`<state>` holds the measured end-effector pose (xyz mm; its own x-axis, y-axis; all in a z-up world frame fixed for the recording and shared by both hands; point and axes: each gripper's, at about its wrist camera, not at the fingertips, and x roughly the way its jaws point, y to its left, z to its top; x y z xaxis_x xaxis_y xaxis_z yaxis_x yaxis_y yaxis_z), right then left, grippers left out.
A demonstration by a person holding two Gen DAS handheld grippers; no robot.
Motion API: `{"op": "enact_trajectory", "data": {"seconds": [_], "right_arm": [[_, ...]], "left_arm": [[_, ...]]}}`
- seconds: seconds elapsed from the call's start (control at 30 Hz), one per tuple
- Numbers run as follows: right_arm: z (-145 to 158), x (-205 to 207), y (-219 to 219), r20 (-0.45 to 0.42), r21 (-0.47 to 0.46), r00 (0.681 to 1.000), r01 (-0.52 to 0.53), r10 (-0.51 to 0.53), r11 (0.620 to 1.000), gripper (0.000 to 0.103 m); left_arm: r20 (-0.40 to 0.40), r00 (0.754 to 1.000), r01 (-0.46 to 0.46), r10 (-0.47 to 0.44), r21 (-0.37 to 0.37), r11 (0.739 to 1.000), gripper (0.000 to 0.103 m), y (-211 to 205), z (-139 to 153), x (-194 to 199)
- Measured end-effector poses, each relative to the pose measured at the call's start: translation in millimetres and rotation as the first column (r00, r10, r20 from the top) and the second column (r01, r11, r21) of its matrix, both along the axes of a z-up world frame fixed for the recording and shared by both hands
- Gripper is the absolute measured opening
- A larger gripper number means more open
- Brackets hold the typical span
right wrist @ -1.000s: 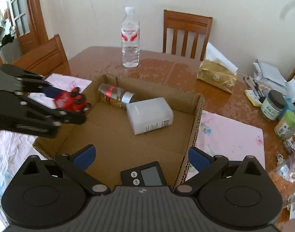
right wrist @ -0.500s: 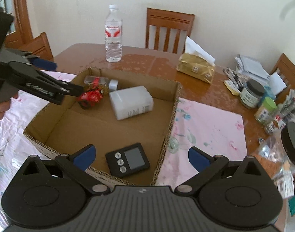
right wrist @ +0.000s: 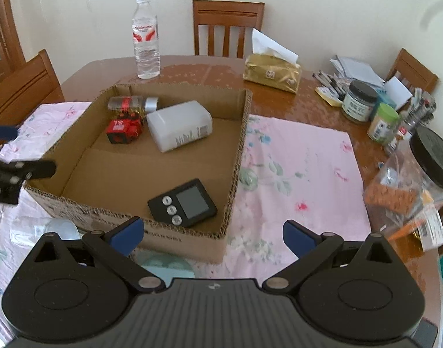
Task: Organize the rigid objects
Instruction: 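Carry train car and timer into the box and open both grippers, then move both tools back over the remaining toys on the cloth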
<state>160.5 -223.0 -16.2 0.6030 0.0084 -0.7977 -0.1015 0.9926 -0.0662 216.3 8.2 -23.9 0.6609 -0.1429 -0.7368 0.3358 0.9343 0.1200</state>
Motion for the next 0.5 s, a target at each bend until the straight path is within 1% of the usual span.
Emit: {"op": "enact_trajectory", "data": {"seconds": [0.13,0.3,0.4,0.5], "right_arm": [[-2,-3,-9,-0.013,-0.008,0.999,0.052,-0.052,0.999,0.103],[-10,-5,-22,-0.062,0.002,0.991,0.116,-0.116,0.993,0.103],[-17,-6,-25,-0.098,-0.007,0.984,0.148,-0.147,0.989,0.103],[-25,-9,-22,-0.134,0.024,0.980,0.153,-0.149,0.988,0.103]], "left_arm": [[-0.023,1.000,-0.011,0.010,-0.019,1.000,0.102,3,-7,-14],[-0.054,0.998,-0.041,0.039,-0.039,0.998,0.102,6,-17,-21],[-0.062,0.997,-0.038,0.036,-0.033,0.999,0.102,6,-21,-25],[-0.069,0.997,-0.031,0.029,-0.026,0.999,0.102,5,-24,-27]]}}
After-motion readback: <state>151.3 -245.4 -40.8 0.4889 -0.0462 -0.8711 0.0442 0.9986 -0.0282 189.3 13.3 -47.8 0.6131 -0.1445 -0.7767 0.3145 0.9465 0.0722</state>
